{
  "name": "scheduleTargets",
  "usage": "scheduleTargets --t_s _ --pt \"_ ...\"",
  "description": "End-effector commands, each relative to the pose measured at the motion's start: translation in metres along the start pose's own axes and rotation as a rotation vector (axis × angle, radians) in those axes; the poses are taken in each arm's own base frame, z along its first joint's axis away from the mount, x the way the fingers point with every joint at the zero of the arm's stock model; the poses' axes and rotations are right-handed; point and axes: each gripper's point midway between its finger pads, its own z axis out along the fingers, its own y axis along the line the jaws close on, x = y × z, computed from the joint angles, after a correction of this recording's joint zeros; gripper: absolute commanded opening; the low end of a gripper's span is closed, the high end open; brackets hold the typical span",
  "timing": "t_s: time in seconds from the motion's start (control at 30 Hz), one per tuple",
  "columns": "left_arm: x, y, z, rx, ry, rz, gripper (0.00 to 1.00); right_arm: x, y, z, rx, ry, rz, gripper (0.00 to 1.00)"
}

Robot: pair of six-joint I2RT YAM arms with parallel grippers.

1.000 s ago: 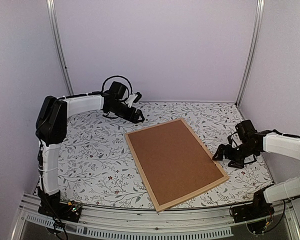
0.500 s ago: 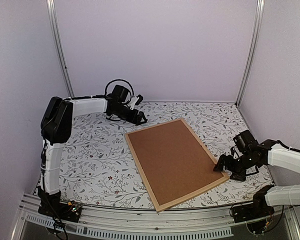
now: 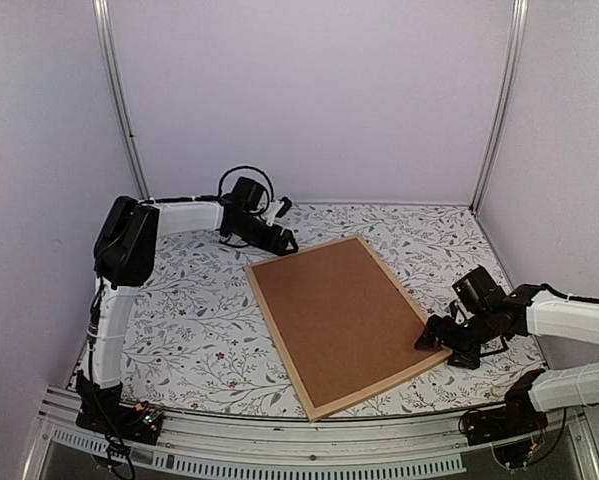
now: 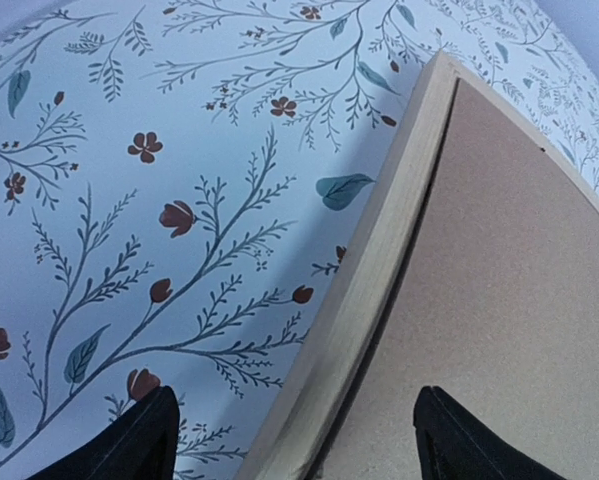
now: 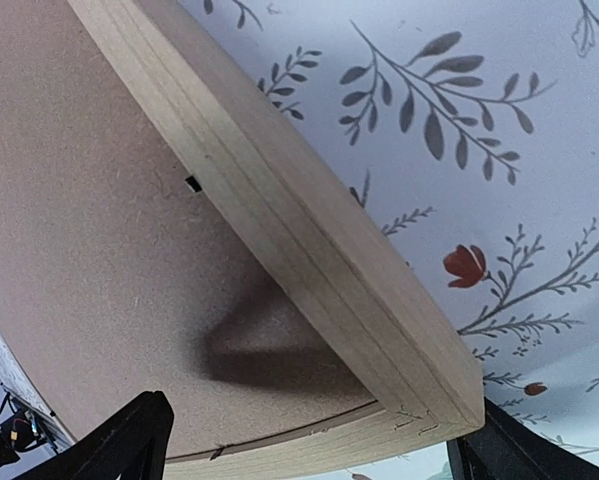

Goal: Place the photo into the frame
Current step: Rotate the photo frame at the center of the board.

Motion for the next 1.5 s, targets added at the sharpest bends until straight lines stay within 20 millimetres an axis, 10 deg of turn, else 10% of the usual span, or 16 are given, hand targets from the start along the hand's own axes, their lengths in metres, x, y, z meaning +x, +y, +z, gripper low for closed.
scheduleTargets --t_s 0.0,0.63,1.2,1.47 --pt "0.022 -0.012 0.016 0.039 0.067 0.019 0.83 -0.009 0.023 0.007 -0.077 -0.016 -0.019 0.98" --pt "0.077 -0.006 -0.02 0.058 0.156 -0.071 0.76 -0.113 0.066 0.008 -0.054 -0.138 -0.158 0.99" --pt "0.189 -0.107 -0.102 0.205 0.18 -0.166 0.67 -0.259 0.093 0.041 -0.076 -0.186 -0.263 0.99" --pt "0.155 -0.052 -0.106 -0.078 0.099 -0.22 0.76 -0.281 0.089 0.04 -0.029 -0.199 -0.293 0.99"
